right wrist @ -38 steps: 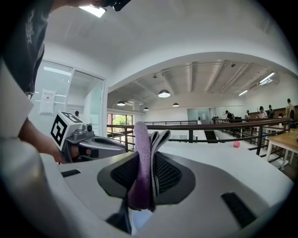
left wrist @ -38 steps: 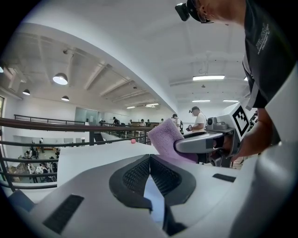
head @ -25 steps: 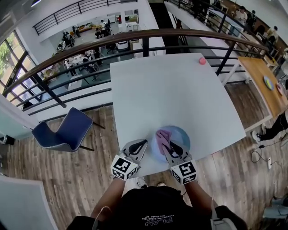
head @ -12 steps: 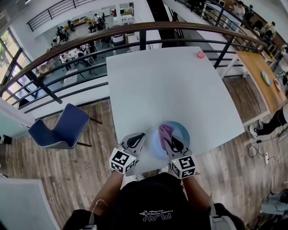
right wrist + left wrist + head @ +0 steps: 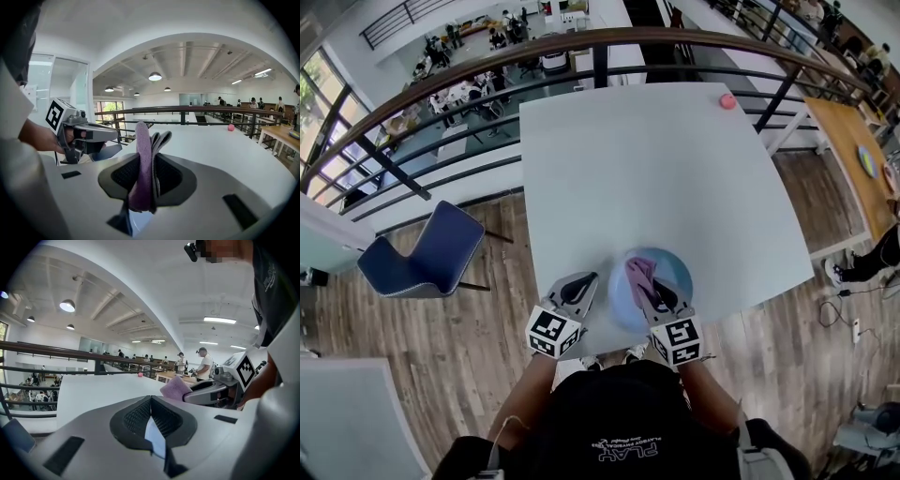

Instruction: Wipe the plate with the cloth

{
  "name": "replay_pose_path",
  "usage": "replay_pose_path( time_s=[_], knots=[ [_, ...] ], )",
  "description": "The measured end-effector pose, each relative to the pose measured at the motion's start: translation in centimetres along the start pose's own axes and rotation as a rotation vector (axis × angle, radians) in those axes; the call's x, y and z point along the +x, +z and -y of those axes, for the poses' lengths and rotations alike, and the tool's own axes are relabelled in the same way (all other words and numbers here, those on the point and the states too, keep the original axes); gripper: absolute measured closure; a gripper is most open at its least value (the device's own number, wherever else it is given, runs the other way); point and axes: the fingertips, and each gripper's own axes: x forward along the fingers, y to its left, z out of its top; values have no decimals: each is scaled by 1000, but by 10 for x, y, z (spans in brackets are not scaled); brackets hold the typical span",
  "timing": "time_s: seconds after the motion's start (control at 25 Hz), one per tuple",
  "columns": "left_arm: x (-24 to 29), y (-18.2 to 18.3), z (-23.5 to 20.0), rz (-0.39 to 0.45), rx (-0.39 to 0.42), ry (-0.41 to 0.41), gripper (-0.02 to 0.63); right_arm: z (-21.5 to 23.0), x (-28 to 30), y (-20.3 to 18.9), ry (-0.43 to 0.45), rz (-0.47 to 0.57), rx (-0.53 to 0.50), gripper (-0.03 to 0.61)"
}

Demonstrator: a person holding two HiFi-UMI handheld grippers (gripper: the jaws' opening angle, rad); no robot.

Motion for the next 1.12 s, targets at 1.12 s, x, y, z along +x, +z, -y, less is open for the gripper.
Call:
replay_pose_path(
  time_s=[1.12],
  knots=[
    [27, -77, -35, -131, -118, 93, 601, 0, 72, -118, 141, -523, -31, 474]
  ],
)
